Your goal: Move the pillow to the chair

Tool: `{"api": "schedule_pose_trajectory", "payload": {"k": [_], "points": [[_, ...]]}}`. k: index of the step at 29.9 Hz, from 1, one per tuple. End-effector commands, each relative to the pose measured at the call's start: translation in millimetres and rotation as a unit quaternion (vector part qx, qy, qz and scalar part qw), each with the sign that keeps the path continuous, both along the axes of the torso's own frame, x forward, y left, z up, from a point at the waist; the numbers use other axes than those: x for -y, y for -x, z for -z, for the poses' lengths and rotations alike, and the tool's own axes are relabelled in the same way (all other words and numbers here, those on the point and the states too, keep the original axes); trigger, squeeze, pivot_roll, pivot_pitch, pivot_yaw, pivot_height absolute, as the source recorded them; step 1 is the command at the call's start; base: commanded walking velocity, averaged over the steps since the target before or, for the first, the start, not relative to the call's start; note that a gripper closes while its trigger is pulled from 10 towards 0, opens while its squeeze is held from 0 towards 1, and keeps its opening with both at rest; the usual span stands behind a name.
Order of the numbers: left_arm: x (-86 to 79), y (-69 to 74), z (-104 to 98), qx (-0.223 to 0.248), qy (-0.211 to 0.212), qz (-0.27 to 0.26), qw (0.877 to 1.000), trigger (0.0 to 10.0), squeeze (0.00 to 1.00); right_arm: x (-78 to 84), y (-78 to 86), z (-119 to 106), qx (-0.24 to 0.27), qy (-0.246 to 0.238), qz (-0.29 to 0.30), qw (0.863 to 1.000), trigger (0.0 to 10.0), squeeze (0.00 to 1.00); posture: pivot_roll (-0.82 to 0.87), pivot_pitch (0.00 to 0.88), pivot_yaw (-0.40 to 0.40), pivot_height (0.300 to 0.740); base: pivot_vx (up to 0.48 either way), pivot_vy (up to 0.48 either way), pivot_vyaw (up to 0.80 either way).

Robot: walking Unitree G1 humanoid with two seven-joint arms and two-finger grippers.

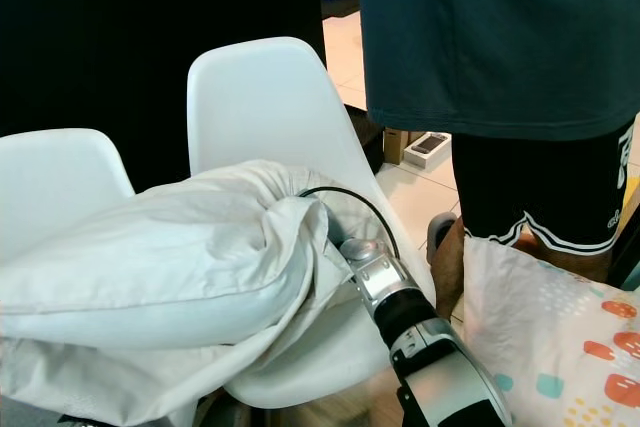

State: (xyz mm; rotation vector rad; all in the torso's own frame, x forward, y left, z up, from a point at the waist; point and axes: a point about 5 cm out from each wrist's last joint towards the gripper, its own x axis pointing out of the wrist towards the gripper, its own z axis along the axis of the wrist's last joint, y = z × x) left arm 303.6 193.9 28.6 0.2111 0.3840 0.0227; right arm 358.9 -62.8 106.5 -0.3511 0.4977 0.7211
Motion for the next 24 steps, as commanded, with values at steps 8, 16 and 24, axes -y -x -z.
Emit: {"api": "schedule_pose_trajectory", "payload": {"k": [8,16,24], "points": [[83.4,-9.4,-51,0.073,0.142,0.21,0.965,10.0,0.0,4.3,-8.0,-5,0.019,-0.036,0.051,0.998,10.0,1.0,-0.03,0.048,0.04,0.56,0.0,0.0,0.0],[103.4,-1.3,-83,0.123,0.182,0.286,0.933,10.0,0.0,14.7,-9.8,-10,0.029,-0.044,0.02,0.998,10.0,1.0,-0.03,0.049,0.041,0.56,0.0,0.0,0.0],[108.9,4.2,-94,0.129,0.145,0.295,0.936,10.0,0.0,48.0,-10.0,-3,0.033,0.058,-0.016,0.998,10.0,0.0,-0.03,0.056,0.041,0.56,0.0,0.0,0.0]]}}
